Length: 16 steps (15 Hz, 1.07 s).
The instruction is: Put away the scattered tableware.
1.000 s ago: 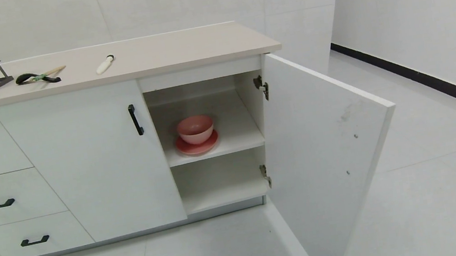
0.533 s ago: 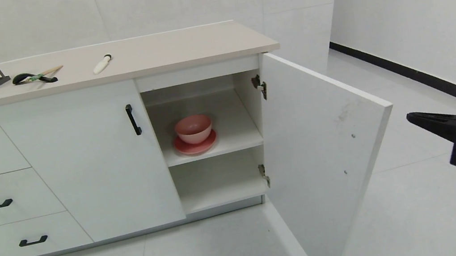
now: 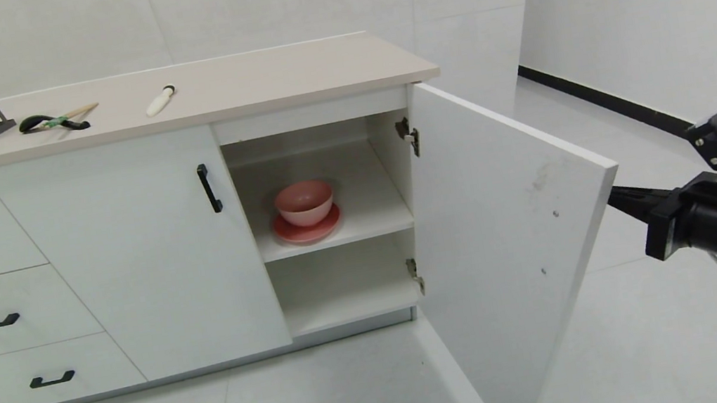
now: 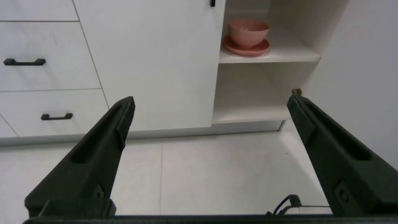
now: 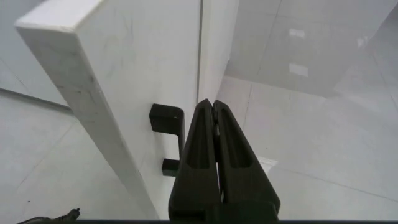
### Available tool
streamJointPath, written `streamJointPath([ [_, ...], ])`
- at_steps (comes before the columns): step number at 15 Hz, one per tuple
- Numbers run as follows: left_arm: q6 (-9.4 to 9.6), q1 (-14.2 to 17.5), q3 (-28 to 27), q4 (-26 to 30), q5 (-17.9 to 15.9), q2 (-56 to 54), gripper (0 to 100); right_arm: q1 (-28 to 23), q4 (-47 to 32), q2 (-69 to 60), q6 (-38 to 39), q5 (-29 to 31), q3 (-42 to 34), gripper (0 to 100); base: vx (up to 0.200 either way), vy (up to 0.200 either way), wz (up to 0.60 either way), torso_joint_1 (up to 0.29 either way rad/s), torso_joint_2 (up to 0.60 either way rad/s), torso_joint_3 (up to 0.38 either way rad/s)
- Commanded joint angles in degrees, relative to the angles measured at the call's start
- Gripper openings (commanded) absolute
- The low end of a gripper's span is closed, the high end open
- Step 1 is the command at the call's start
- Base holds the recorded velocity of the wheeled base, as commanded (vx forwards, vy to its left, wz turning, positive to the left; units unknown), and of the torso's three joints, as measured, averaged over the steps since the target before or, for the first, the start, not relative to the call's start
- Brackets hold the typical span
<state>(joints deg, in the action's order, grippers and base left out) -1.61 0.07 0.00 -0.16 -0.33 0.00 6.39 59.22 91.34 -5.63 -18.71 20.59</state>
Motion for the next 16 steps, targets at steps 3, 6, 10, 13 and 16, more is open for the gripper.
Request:
streamJointPath([
  [3,0.03,0.0,0.0,0.1,0.0,0.1,100,1.5,0.0,0.7,0.1,0.1,0.0,0,0.000,0.000,0.00,0.000,0.00,0.000],
  [6,0.03,0.0,0.0,0.1,0.0,0.1,100,3.7,0.1,0.4,0.1,0.1,-0.1,0,0.000,0.000,0.00,0.000,0.00,0.000],
  [10,0.03,0.0,0.0,0.1,0.0,0.1,100,9.3,0.1,-1.3,-0.1,0.4,-2.6,0,0.000,0.000,0.00,0.000,0.00,0.000],
  [13,0.03,0.0,0.0,0.1,0.0,0.1,100,14.2,0.0,-3.4,0.0,0.5,-3.5,0,0.000,0.000,0.00,0.000,0.00,0.000],
  [16,0.03,0.0,0.0,0.1,0.0,0.1,100,17.4,0.0,-2.9,0.2,0.5,-2.2,0,0.000,0.000,0.00,0.000,0.00,0.000],
])
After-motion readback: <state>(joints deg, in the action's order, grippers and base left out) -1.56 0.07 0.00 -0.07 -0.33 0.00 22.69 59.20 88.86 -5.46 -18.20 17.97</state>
